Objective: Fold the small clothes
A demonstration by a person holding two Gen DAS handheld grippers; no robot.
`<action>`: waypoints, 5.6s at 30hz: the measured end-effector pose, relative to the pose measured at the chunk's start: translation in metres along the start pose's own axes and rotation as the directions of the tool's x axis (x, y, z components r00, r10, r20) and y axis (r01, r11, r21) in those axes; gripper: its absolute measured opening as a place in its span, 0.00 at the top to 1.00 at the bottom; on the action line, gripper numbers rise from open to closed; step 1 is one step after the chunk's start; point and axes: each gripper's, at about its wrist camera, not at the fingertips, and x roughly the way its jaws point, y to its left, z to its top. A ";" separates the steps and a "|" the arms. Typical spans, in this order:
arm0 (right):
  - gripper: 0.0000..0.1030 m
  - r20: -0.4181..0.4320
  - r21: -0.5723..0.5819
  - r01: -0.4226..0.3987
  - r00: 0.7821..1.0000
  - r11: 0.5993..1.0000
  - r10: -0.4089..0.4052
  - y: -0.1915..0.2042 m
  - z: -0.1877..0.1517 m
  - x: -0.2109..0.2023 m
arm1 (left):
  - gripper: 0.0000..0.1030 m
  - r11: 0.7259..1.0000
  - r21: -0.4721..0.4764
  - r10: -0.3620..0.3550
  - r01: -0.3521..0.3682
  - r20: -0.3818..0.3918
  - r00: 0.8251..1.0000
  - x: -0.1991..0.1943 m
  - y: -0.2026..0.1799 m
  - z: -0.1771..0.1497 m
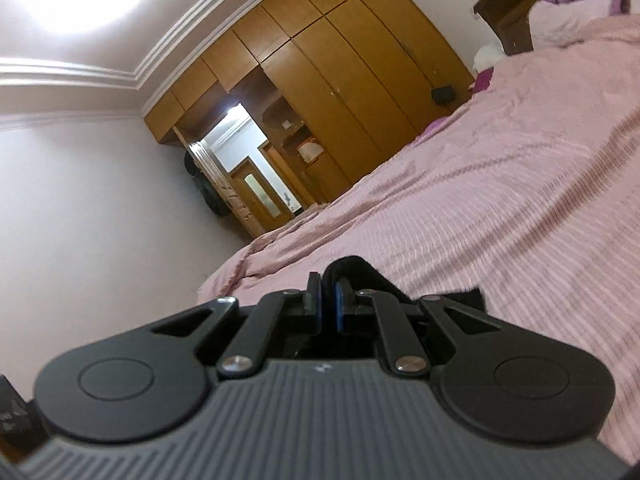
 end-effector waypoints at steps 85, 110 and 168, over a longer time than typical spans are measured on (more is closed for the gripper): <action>0.36 -0.400 -0.402 0.003 0.899 0.915 -0.179 -0.040 -0.073 0.177 | 0.38 0.909 0.365 0.285 -0.200 -0.193 0.939 0.183 0.062 -0.046; 0.34 -0.229 -0.209 0.125 0.958 0.970 -0.172 -0.055 -0.042 0.087 | 0.22 0.889 0.320 0.398 -0.329 -0.182 0.899 0.085 0.056 -0.037; 0.69 -0.201 0.199 0.123 0.976 0.972 -0.082 -0.113 -0.088 0.083 | 0.15 0.918 0.167 0.396 -0.361 -0.302 0.867 0.064 0.067 -0.069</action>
